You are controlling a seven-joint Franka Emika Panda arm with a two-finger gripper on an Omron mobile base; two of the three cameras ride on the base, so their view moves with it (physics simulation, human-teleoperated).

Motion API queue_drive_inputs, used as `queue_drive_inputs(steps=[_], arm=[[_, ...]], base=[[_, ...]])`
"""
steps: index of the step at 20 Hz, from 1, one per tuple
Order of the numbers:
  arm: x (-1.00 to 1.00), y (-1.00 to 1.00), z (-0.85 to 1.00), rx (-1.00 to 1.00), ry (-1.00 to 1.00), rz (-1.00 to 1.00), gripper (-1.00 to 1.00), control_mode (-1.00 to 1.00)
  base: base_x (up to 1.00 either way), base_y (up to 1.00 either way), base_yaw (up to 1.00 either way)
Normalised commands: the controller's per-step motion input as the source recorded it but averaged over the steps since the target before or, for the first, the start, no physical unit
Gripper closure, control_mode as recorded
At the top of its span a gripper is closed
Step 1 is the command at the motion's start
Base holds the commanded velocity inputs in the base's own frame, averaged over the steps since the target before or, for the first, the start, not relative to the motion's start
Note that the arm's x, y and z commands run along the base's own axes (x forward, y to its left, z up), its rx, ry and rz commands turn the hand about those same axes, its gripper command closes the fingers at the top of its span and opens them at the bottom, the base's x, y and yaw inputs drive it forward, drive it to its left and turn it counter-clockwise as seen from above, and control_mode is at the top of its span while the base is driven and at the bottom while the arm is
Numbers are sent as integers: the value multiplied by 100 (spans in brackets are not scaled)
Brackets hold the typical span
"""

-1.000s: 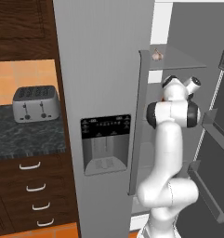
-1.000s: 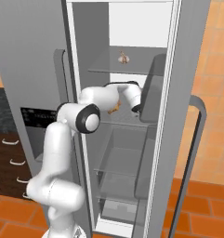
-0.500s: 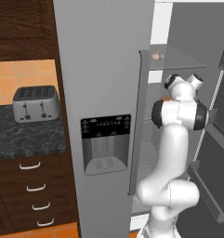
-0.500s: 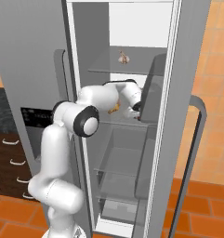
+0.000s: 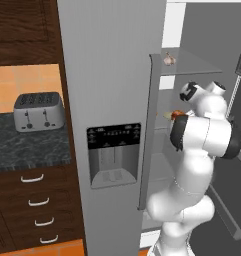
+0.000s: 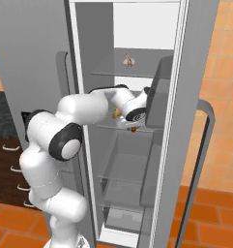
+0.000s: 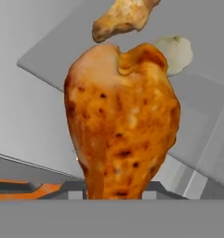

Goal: Place one garlic and one chicken drumstick in each tupperware on the nearby counter, to pack two identical lunches.

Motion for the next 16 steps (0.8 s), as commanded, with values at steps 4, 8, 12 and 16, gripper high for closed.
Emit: queue_drive_inputs(steps=[4, 8, 12, 16], arm=[[-100, 51, 34, -1, 1, 0, 100, -100], [-100, 28, 74, 0, 0, 0, 100, -100], [-100, 42, 72, -1, 0, 0, 100, -100], [-100, 51, 30, 0, 0, 0, 100, -100]], base=[[0, 0, 0], [0, 0, 0], [0, 0, 0], [0, 0, 0]])
